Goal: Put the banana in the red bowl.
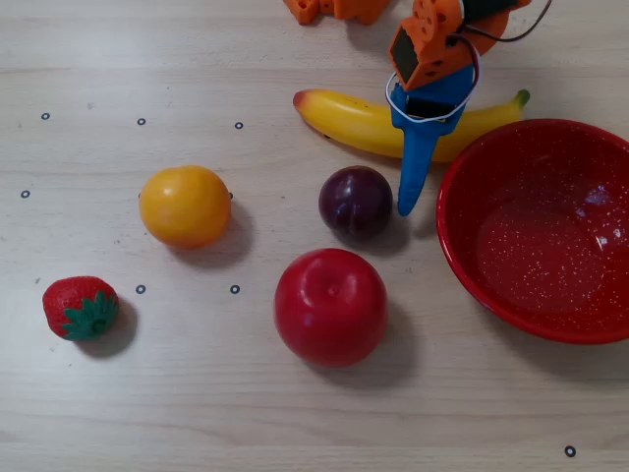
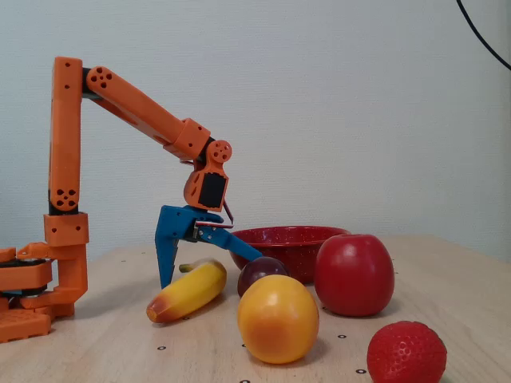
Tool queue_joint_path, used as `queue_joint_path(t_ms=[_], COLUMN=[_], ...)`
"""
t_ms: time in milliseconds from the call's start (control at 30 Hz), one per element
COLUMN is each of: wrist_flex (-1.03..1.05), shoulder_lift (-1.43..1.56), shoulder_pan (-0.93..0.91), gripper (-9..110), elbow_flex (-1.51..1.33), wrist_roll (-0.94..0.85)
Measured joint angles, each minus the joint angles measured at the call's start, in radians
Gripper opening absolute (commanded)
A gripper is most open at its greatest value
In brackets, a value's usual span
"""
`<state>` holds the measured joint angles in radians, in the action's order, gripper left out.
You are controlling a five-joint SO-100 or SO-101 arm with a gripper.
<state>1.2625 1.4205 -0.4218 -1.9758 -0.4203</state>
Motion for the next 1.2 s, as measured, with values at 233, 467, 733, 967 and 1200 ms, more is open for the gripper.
queue_joint_path(t_ms=[233, 467, 733, 967, 1200], wrist_flex=[0.003, 0.031, 0.049, 0.046, 0.026], shoulder_lift=[0.003, 0.003, 0.003, 0.011, 0.011], shoulder_pan=[0.000, -0.074, -0.087, -0.074, -0.023], gripper=[68, 67, 49, 30, 6], elbow_flex=[-0.006, -0.006, -0.006, 0.011, 0.037], wrist_roll=[-0.002, -0.044, -0.086, -0.094, -0.092])
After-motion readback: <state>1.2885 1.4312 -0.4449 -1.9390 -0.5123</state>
